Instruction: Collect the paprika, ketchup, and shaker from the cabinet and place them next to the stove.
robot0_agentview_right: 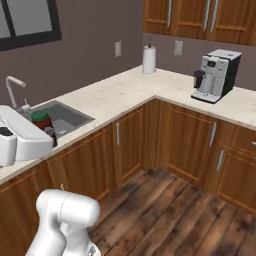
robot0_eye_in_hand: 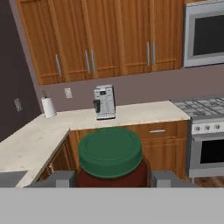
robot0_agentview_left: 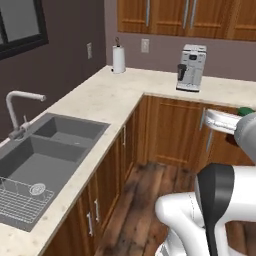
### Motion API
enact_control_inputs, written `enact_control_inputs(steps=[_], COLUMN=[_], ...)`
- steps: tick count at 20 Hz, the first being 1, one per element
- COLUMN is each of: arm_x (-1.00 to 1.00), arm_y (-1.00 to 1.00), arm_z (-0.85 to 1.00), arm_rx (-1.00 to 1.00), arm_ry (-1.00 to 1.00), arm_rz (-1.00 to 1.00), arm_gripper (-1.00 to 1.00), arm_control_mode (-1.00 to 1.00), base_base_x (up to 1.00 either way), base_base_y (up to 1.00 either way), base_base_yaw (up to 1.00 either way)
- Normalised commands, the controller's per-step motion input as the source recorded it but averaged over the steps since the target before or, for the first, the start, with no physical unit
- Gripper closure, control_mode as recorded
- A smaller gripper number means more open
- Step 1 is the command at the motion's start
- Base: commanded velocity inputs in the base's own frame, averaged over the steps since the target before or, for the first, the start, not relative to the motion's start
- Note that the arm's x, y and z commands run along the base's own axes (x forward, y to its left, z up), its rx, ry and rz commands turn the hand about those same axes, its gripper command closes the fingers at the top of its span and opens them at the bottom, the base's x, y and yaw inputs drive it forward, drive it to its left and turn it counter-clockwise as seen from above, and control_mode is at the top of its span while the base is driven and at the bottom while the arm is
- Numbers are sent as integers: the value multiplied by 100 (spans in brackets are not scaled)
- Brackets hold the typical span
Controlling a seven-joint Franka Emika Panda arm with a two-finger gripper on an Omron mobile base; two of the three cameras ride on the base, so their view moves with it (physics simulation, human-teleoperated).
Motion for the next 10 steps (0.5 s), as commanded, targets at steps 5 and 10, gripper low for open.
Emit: enact_control_inputs(steps=[5,10], arm_x=[0,0], arm_y=[0,0], arm_z=[0,0], arm_rx=[0,0], arm_ry=[0,0], arm_rz=[0,0], arm_gripper=[100,100], arm_control_mode=[100,100], base_base_x=[96,94], base_base_y=[-51,-41], base_base_yaw=[-31,-35])
